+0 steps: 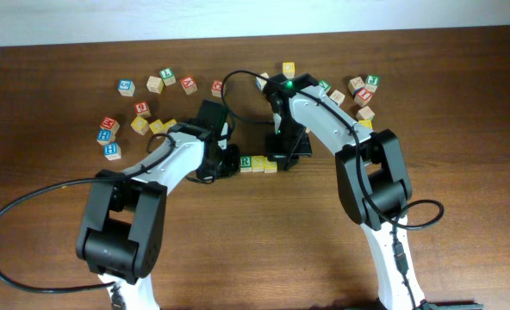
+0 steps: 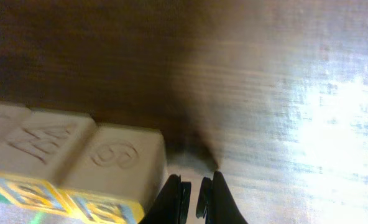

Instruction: Spell out RSS

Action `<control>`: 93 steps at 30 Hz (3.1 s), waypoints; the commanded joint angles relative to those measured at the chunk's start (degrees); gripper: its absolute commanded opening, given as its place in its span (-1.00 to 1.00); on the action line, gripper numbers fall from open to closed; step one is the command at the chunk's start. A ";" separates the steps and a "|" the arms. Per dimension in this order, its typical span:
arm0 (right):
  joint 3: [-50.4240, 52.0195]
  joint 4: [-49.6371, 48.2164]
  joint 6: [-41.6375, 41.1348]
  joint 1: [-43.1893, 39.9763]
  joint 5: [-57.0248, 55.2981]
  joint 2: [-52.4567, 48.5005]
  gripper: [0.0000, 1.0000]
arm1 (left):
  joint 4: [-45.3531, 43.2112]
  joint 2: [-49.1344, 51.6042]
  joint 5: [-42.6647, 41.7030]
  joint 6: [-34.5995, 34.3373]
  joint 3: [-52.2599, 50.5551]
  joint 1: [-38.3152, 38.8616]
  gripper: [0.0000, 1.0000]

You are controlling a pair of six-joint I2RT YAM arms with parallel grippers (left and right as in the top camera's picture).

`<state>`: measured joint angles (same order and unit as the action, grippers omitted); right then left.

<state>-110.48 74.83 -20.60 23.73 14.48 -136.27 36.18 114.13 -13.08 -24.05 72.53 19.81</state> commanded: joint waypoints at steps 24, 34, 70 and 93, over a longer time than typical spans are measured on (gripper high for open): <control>-1.03 7.54 -9.90 6.71 -11.45 10.23 -0.92 | 7.82 0.20 7.15 -5.27 1.01 -9.88 -1.00; 3.96 1.09 -11.63 9.60 -11.43 12.41 -0.92 | 8.76 0.20 7.19 -5.22 1.01 -9.88 -1.00; 19.58 -16.31 -5.84 5.55 -1.20 12.15 -0.92 | 9.55 0.20 6.93 -7.82 1.01 -11.04 -1.00; 19.58 -18.36 -6.93 6.36 -1.36 12.15 -0.92 | 9.55 0.20 6.95 -7.82 1.01 -11.04 -1.00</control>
<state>-91.48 56.71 -26.92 29.04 13.02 -123.70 45.30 114.10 -7.92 -31.14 73.84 9.28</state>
